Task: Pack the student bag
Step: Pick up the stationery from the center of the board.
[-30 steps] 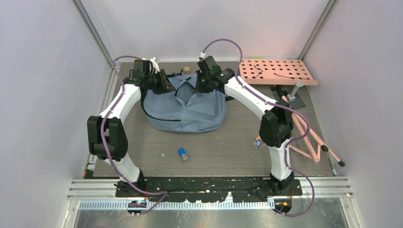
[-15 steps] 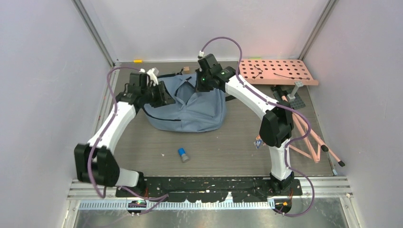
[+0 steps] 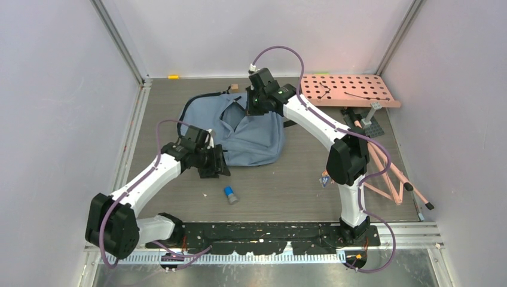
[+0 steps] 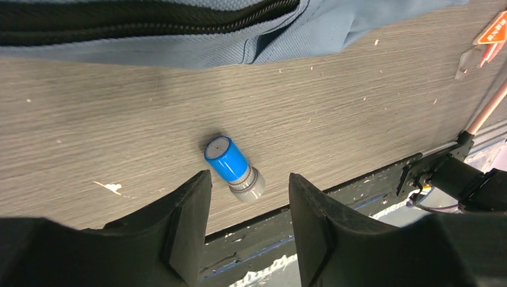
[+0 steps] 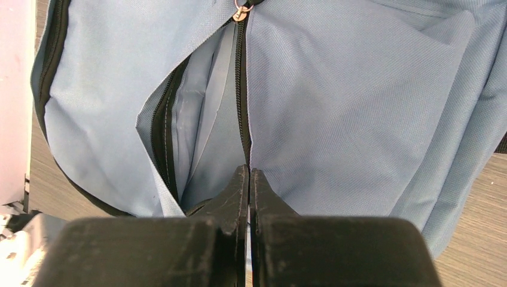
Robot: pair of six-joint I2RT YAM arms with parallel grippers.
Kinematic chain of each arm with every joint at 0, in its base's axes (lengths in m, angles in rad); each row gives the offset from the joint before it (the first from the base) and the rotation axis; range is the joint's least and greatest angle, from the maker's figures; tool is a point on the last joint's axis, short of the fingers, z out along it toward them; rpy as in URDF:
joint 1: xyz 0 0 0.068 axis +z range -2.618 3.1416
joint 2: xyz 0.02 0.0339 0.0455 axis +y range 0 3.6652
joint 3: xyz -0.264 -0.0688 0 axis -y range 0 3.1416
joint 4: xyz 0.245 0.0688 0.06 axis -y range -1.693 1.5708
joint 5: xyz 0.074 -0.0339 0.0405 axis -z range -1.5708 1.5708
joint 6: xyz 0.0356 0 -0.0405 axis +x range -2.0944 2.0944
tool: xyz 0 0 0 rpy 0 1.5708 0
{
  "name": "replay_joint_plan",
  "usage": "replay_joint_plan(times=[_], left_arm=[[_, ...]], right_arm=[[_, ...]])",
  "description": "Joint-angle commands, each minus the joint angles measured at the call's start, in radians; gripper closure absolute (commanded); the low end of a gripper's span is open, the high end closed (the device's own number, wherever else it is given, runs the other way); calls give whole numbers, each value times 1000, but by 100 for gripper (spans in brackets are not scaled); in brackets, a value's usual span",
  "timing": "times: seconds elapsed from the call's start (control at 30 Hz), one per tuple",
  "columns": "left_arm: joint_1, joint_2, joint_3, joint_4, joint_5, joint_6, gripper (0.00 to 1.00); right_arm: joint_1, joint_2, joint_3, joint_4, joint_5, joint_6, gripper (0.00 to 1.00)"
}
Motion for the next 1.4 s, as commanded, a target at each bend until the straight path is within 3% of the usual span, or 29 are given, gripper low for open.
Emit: replay_joint_plan(times=[0.0,0.37,0.67,0.97,1.37], left_arm=[[-56,42,10,-10,-21,-92,46],[-164,143,-12,-107,-86,-190,44],[-174,221,-72,-16,-40,-203,42],[-184,315,-38,35,-55,-199,50],[-194,281,-42,7,-92,-168,73]], right_arm=[[-9,-68,-8,58,63,-26,100],[-10,-123,-87,149,123,-42,100],[-9,-128,-139,203,106,-10,99],[-9,-125,-139,211,88,-13,100],[-9,-123,-139,209,79,-21,99]])
